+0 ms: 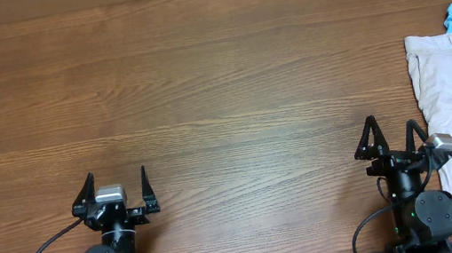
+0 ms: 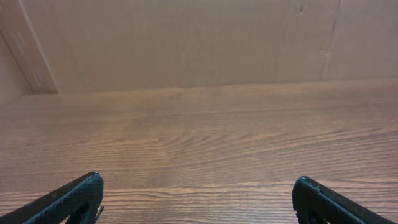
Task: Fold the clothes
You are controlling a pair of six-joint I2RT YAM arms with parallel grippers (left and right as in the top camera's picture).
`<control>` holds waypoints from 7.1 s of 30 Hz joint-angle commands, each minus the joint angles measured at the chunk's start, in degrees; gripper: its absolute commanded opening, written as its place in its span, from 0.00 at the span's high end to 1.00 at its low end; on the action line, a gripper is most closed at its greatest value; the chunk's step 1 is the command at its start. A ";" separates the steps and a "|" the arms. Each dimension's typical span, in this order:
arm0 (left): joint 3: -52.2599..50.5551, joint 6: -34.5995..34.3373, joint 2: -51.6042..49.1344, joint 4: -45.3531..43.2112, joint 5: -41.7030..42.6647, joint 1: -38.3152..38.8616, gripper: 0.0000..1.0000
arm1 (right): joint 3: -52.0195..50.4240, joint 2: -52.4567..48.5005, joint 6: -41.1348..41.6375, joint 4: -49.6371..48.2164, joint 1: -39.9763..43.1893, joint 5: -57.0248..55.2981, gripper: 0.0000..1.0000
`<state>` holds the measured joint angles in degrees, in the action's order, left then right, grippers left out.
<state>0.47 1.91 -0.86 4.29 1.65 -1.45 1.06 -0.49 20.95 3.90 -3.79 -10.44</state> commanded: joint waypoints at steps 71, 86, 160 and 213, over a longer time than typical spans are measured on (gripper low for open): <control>-0.20 1.11 0.59 0.09 -0.57 0.74 0.00 | 18.75 -4.28 -9.94 16.41 0.17 7.19 0.00; -0.20 1.11 0.59 0.09 -0.57 0.74 0.00 | 79.19 -60.92 -21.22 49.77 1.18 0.98 0.00; -0.20 1.11 0.59 0.09 -0.57 0.74 0.00 | 100.89 -129.44 -45.99 33.83 37.24 -8.15 0.35; -0.20 1.11 0.59 0.09 -0.57 0.74 0.00 | 100.89 -132.23 -55.25 28.26 32.57 -21.62 0.70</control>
<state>0.47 1.93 -0.86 4.34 1.39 -1.45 102.17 -131.76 -34.59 32.51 28.10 -32.53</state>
